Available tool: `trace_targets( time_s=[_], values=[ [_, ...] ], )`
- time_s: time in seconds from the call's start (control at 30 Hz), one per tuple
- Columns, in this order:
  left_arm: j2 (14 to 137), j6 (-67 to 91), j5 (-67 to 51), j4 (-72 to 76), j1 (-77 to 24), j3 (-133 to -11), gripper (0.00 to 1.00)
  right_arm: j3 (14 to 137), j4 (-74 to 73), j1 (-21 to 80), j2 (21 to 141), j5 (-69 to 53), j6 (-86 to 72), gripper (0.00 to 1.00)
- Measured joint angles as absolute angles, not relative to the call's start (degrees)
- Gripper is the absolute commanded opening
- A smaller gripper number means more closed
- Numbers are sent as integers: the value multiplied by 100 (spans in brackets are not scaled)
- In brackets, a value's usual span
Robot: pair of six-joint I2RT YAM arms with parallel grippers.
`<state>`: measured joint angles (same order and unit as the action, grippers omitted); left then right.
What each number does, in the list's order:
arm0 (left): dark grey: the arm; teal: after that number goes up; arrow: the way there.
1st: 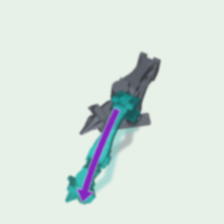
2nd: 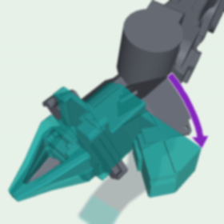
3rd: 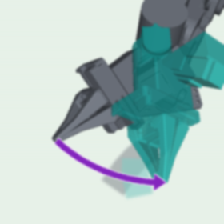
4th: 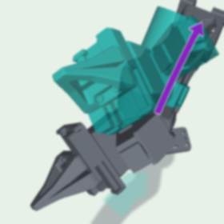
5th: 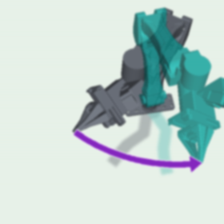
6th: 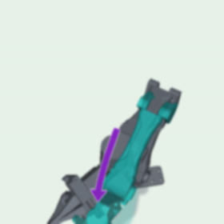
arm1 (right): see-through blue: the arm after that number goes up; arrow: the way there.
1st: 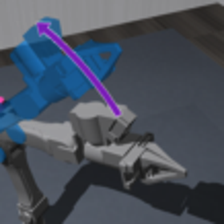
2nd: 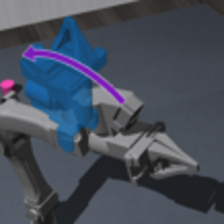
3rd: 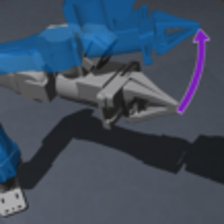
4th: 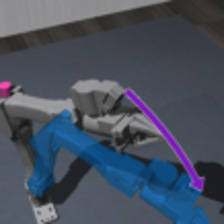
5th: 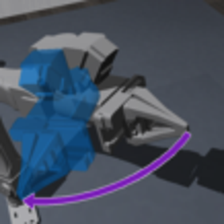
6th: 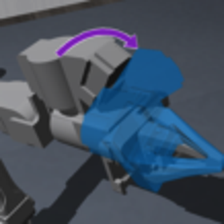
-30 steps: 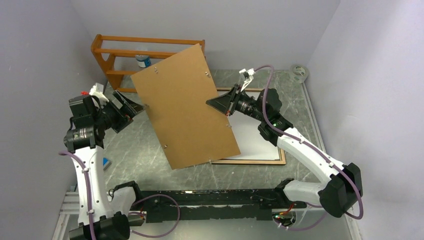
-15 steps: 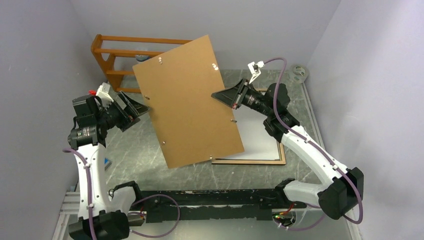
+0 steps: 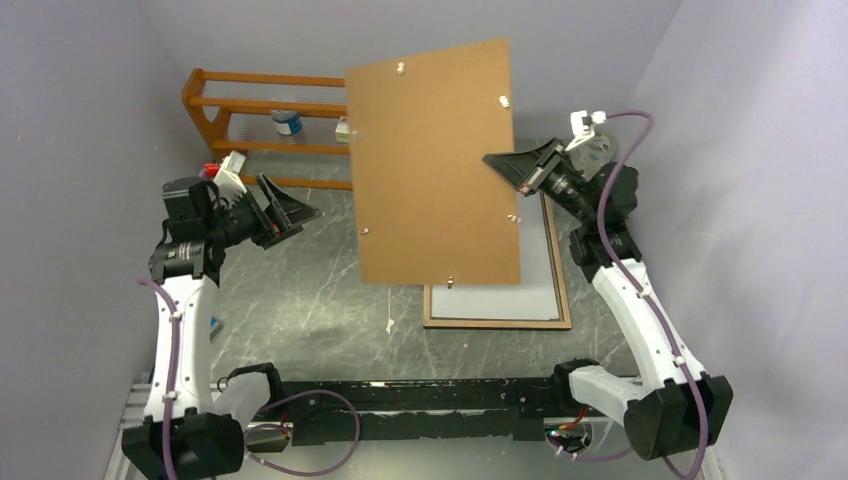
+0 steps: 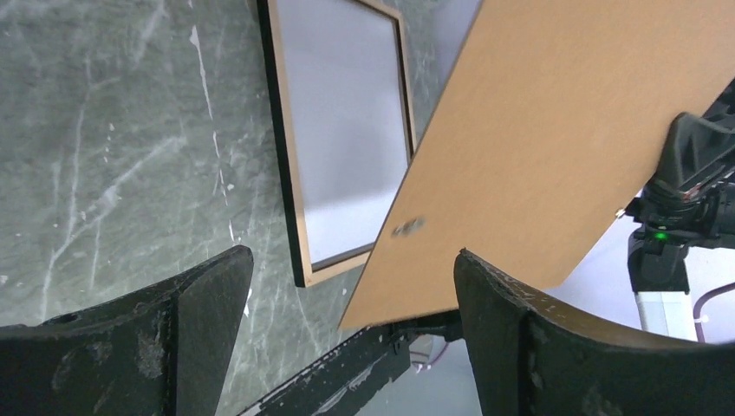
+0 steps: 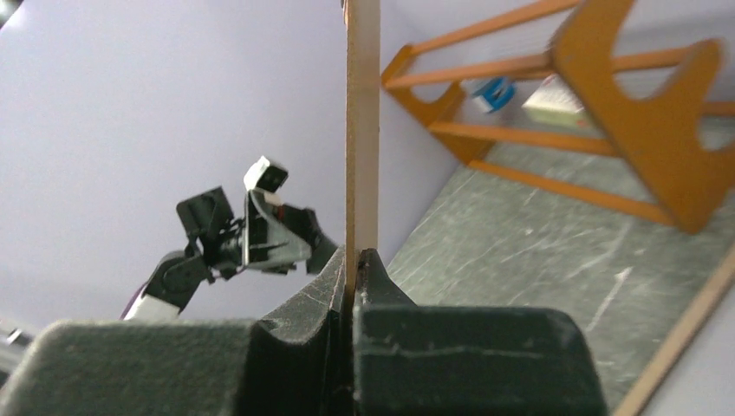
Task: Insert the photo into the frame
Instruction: Place the photo frame item in the photo frame.
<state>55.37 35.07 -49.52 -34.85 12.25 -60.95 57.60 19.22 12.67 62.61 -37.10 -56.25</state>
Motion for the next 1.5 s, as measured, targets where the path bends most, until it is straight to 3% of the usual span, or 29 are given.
trace_targets(
  time_s=[0.27, 0.57, 0.73, 0.9, 1.13, 1.4, 1.5],
  values=[
    [6490, 3540, -4311, -3354, 123, -6187, 81, 5771, 784, -27, 5839, -3728, -5210, 0],
    [8064, 3614, -3533, -3155, -926, -6685, 75, 5642, -193, -1529, 6490, -4327, -4904, 0],
    [8501, 3638, -3500, -2744, -1509, -6803, 70, 5356, -661, -1636, 6589, -4342, -4880, 0],
    [8510, 3395, -3505, -2224, -2641, -7102, 52, 5330, -1094, -1621, 6589, -4093, -4886, 0],
    [8621, 2947, -4167, -1269, -4230, -7725, 43, 5330, -1559, -1621, 6591, -3750, -4882, 0],
    [9859, 1953, -4674, -1686, -5245, -9030, 40, 5332, -1896, -1621, 6591, -3697, -4821, 0],
    [10130, 1708, -4672, -1984, -5448, -9120, 44, 5332, -2040, -1621, 6591, -3642, -4805, 0]
  ],
)
